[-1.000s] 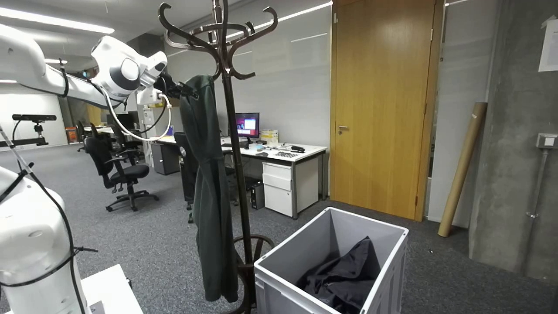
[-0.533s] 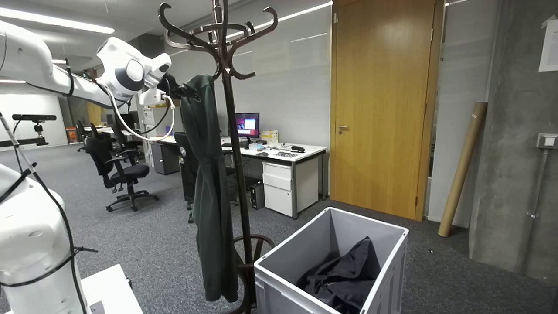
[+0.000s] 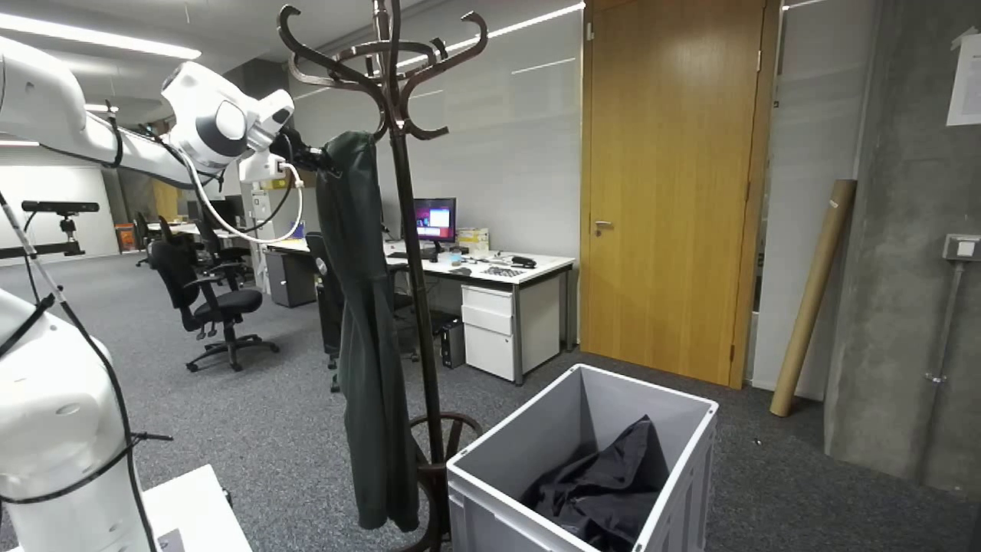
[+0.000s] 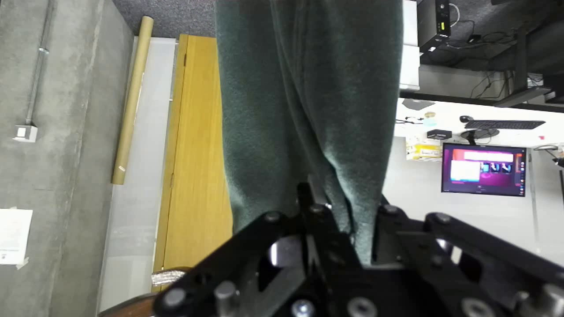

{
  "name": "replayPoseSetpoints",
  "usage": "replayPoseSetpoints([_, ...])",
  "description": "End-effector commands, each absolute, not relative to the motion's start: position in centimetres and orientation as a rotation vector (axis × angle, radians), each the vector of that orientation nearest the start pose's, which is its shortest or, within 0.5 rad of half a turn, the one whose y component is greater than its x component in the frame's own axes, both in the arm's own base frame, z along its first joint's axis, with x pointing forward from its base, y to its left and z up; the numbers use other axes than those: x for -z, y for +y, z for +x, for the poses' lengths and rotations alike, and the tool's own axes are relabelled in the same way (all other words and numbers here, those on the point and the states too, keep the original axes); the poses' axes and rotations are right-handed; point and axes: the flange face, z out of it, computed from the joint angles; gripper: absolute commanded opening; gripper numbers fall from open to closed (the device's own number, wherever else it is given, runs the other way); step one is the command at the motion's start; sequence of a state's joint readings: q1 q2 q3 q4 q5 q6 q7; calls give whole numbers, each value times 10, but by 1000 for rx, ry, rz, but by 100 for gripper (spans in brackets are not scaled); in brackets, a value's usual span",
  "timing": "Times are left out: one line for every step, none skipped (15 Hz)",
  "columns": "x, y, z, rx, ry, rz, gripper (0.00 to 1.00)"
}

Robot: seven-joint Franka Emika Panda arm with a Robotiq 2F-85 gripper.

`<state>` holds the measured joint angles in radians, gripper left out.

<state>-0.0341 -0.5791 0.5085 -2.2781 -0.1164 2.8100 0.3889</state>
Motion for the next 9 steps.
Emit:
replayPoseSetpoints([-685,270,342,1632,-410,-2567,0])
replayPoseSetpoints([-688,271,333,1652,-415,-2560,0])
replayPoseSetpoints([-692,272,328,1663,-425,-2553,2])
replayPoseSetpoints([-693,274,320,1671,-425,-2556,2])
replayPoseSetpoints([-695,274,313,1678,-423,-2562,2])
replayPoseSetpoints([-696,275,307,1684,-423,-2569,2])
replayPoseSetpoints([-698,274,300,1703,-406,-2588,2])
replayPoseSetpoints([-700,273,294,1716,-405,-2600,2])
replayPoseSetpoints([-702,271,287,1740,-401,-2610,2])
